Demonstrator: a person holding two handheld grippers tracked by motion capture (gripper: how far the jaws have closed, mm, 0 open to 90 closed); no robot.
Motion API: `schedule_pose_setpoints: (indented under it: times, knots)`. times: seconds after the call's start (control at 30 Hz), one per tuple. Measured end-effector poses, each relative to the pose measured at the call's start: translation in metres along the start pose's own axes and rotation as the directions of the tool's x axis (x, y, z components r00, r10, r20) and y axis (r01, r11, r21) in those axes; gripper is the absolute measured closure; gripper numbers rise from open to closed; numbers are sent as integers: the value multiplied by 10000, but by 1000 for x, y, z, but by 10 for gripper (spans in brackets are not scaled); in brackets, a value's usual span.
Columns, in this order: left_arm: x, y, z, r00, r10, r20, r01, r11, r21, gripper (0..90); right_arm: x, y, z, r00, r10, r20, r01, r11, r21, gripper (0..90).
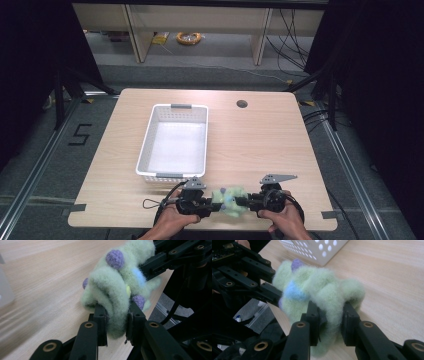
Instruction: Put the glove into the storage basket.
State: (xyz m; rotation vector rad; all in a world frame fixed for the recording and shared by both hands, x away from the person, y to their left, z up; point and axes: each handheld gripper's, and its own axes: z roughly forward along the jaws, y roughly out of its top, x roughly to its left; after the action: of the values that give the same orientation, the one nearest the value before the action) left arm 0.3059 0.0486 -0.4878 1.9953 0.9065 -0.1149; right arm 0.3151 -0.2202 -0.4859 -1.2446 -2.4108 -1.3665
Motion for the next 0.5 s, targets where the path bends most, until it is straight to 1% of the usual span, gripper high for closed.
schedule_pose_setpoints:
  times: [0.03, 0.07, 0.1, 0.13, 0.17, 0.2, 0.23, 0.27, 0.3, 0.33, 0.37, 0.4, 0.43, 0.47, 0.5]
  knots:
    - [0, 1, -3, 10000, 36, -28, -36, 10000, -71, 733, 5, 2, 0, 9997, 193, -123, -193, 9998, -2, 728]
    - [0, 1, -3, 10000, 36, -28, -36, 10000, -71, 733, 5, 2, 0, 9997, 193, -123, -193, 9998, -2, 728]
    - [-1, 2, -9, 10000, 79, -32, -79, 9999, -93, 733, 10, 4, 0, 9997, 216, -122, -217, 9997, -67, 728]
    - [-1, 2, -9, 10000, 79, -32, -79, 9999, -93, 733, 10, 4, 0, 9997, 216, -122, -217, 9997, -67, 728]
    - [-1, 3, -13, 9997, 204, 130, -202, 9997, -126, 732, 11, 8, -1, 9998, -164, -110, 162, 9997, -176, 727]
    - [-1, 5, -17, 9998, 179, 67, -178, 9997, -194, 732, 11, 8, -1, 9998, -164, -110, 162, 9997, -176, 727]
    - [-1, 7, -21, 9996, 271, 46, -270, 9992, -300, 732, 16, 9, -2, 9996, 180, -228, -184, 9997, -172, 728]
    - [-1, 8, -24, 9994, 326, 84, -323, 9990, -325, 732, 18, 11, -2, 9992, 247, -306, -254, 9995, -207, 728]
    - [-1, 10, -29, 9991, 411, -67, -413, 9989, -237, 732, 19, 16, -3, 9994, -298, -169, 291, 9988, -396, 728]
    - [-1, 10, -29, 9991, 411, -67, -413, 9989, -237, 732, 19, 16, -3, 9994, -298, -169, 291, 9988, -396, 728]
    - [-1, 11, -31, 9990, 444, -8, -444, 9987, -237, 732, 25, 20, -3, 9994, -98, -327, 86, 9993, -356, 728]
    - [-2, 13, -34, 9991, 403, -148, -406, 9988, -255, 732, 25, 20, -3, 9994, -98, -327, 86, 9993, -356, 728]
    - [-1, 15, -37, 9990, 428, -90, -430, 9988, -230, 732, 26, 23, -2, 9993, -227, -285, 216, 9990, -388, 728]
    - [-1, 18, -42, 9990, 417, -129, -420, 9988, -262, 732, 27, 28, -2, 9989, -388, -266, 375, 9981, -496, 728]
    - [-1, 18, -42, 9990, 417, -129, -420, 9988, -262, 732, 30, 30, -3, 9992, -182, -353, 166, 9987, -473, 728]
